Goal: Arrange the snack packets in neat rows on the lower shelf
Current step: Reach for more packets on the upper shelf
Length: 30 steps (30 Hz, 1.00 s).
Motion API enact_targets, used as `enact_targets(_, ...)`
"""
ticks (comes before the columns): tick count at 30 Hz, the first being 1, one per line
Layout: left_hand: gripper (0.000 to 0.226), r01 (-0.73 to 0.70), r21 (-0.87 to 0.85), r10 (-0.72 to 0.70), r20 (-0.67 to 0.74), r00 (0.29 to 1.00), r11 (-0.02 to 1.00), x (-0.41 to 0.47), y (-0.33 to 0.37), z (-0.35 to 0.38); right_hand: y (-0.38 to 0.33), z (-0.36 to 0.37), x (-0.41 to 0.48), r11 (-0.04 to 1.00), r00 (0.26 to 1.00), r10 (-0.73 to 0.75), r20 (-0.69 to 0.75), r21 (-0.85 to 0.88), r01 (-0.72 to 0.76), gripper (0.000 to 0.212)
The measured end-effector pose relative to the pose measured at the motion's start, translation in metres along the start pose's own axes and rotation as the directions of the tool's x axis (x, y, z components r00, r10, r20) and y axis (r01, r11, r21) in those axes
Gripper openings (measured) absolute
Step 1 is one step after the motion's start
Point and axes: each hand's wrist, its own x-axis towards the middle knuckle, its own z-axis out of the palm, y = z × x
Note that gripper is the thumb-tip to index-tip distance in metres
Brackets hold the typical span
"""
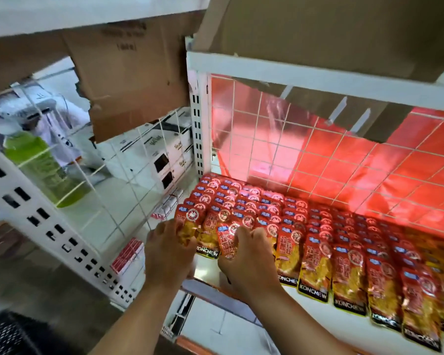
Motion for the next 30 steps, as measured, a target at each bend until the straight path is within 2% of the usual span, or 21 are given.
enact_targets(4,0.048,-0.085,0.000,0.085,0.006,0.996,0.996,0.002,-0.006,0.001,-0.010,0.007,0.002,1.000,1.000,0.015,0.012,-0.019,-0.015,0.041)
enact_targets(11,0.052,-0.121,0.013,0.121,-0.017,0.992,0.993,0.000,-0.008,0.001,-0.023,0.015,0.005,0.999,1.000,0.030,-0.002,-0.036,-0.030,0.041)
enact_targets(13,0.051,-0.214,0.062,0.219,-0.071,0.973,0.975,-0.004,-0.009,0.000,-0.026,0.018,0.009,0.998,0.999,0.042,-0.033,-0.035,-0.043,0.041)
enact_targets(16,0.049,-0.406,0.096,0.416,-0.121,0.901,0.909,-0.013,-0.002,-0.001,-0.033,0.024,0.016,0.996,0.992,0.082,-0.091,-0.016,-0.084,0.040)
enact_targets(18,0.047,-0.468,0.110,0.480,-0.134,0.867,0.877,-0.015,0.004,-0.001,-0.036,0.026,0.020,0.994,0.989,0.113,-0.099,0.002,-0.114,0.038)
enact_targets(22,0.054,-0.469,0.078,0.475,-0.129,0.870,0.880,-0.011,0.005,0.004,-0.037,0.029,0.025,0.988,0.984,0.152,-0.094,0.044,-0.149,0.037)
enact_targets(26,0.080,-0.450,0.009,0.448,-0.109,0.887,0.893,-0.014,0.008,0.003,-0.038,0.035,0.026,0.979,0.979,0.185,-0.080,0.096,-0.177,0.037)
enact_targets(30,0.080,-0.439,0.035,0.441,-0.079,0.894,0.898,-0.013,0.006,0.002,-0.037,0.038,0.024,0.970,0.977,0.205,-0.066,0.145,-0.193,0.032)
